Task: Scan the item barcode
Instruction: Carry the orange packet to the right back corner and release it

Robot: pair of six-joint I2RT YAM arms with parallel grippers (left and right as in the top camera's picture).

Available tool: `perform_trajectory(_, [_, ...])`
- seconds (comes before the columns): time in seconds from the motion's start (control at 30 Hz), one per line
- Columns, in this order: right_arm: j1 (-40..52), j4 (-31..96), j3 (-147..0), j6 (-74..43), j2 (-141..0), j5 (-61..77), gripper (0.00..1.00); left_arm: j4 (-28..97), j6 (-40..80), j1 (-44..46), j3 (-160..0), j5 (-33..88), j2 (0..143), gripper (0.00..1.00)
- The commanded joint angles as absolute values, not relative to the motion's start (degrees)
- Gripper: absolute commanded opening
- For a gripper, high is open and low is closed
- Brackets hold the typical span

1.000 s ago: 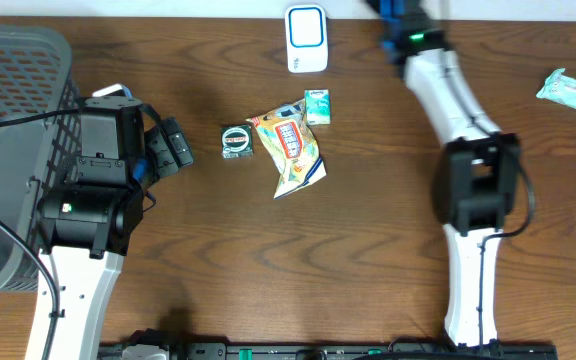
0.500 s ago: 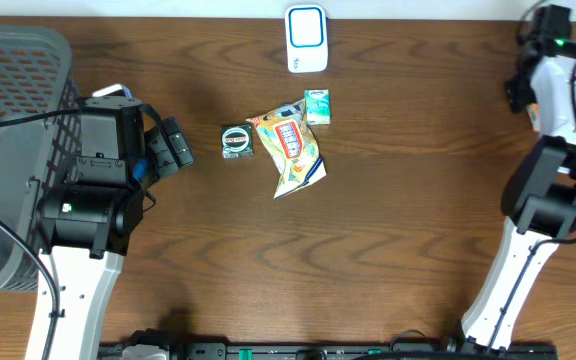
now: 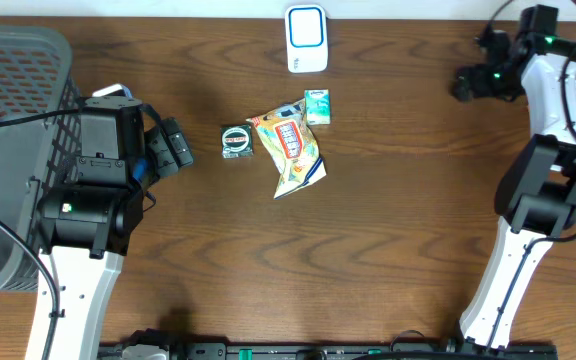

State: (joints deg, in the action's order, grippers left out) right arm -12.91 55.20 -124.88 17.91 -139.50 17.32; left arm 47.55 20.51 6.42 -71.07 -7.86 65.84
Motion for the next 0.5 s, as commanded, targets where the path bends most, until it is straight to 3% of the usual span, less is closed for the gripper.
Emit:
perform_trajectory(0.0, [-10.6, 57.1, -125.6, 12.5, -139.0, 49.0, 0.99, 47.5, 19.7, 6.2, -71.2, -8.2, 65.6, 0.98])
perform_trajectory(0.17, [-6.7, 57.1, -125.6, 10.9, -139.0, 56.4, 0.99, 47.5, 19.7, 6.2, -71.2, -8.2, 65.6, 0.98])
perform_trajectory(0.47, [4.6, 53.4, -122.1, 0.6, -139.0, 38.6, 0.99, 47.5, 19.7, 6.2, -71.2, -8.2, 65.6, 0.98])
